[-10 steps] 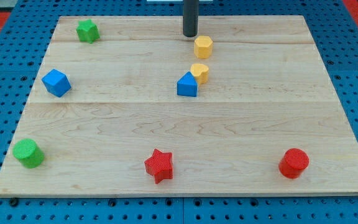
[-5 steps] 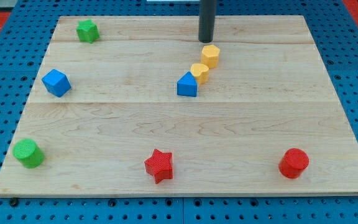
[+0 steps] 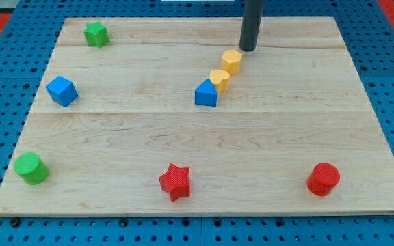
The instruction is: Point your arm at green star
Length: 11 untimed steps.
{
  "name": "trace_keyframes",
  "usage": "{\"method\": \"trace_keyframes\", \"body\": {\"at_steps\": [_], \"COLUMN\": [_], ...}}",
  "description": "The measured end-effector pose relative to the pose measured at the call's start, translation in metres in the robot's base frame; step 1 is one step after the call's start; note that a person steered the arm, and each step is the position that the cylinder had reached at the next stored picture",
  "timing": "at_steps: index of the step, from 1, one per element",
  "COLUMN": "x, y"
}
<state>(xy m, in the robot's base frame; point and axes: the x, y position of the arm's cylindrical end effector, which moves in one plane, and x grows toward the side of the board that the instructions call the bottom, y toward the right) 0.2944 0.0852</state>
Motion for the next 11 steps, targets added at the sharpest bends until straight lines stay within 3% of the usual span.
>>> {"method": "trace_keyframes", "body": {"at_steps": [2, 3, 5, 6, 11], "x": [0.032, 0.027, -0.076, -0.102, -0.1], "y": [-0.061, -0.066, -0.114, -0.15, -0.309]}}
